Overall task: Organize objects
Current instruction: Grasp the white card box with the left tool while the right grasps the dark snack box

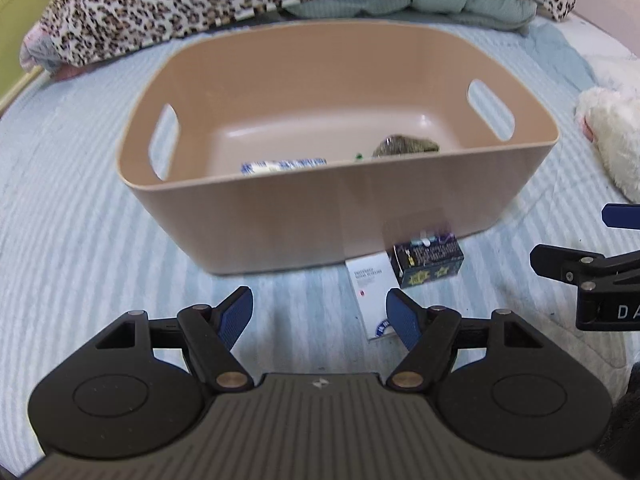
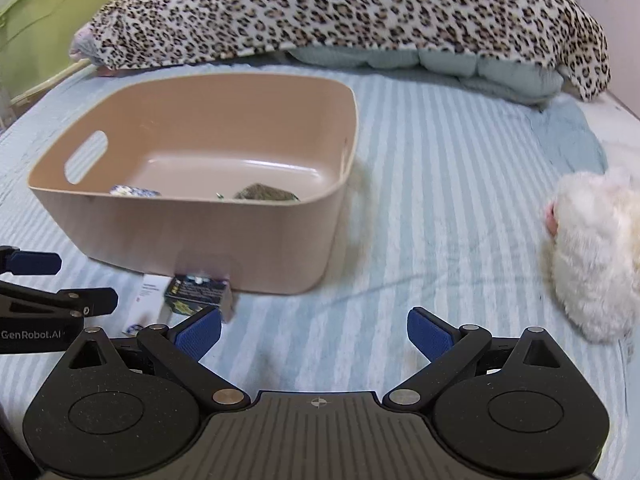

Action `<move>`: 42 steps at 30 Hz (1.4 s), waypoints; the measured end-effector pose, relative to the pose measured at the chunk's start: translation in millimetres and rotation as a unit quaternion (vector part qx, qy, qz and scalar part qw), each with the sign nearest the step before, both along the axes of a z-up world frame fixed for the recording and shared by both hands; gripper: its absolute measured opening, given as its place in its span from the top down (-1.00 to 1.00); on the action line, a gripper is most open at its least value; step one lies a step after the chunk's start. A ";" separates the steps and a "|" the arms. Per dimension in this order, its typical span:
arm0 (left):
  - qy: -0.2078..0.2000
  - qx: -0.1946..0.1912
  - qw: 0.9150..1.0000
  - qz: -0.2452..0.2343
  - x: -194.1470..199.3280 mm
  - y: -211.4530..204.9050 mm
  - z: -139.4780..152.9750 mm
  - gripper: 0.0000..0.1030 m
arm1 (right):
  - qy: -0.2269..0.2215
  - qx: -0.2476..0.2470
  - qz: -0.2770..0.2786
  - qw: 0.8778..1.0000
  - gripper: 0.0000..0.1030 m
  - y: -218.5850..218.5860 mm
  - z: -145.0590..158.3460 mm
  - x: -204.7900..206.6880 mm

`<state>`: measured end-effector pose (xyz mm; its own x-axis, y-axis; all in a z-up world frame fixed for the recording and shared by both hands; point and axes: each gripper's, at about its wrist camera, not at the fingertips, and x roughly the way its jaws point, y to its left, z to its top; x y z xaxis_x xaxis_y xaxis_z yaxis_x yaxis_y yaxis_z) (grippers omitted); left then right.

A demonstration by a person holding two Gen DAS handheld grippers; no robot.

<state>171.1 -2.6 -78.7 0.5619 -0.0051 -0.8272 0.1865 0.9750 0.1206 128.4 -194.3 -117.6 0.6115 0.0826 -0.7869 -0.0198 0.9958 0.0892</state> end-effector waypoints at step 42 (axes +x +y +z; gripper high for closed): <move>0.060 -0.011 0.996 0.059 25.1 58.0 -34.4 -0.56 | 0.042 0.017 0.037 0.998 -0.96 49.9 -31.8 34.0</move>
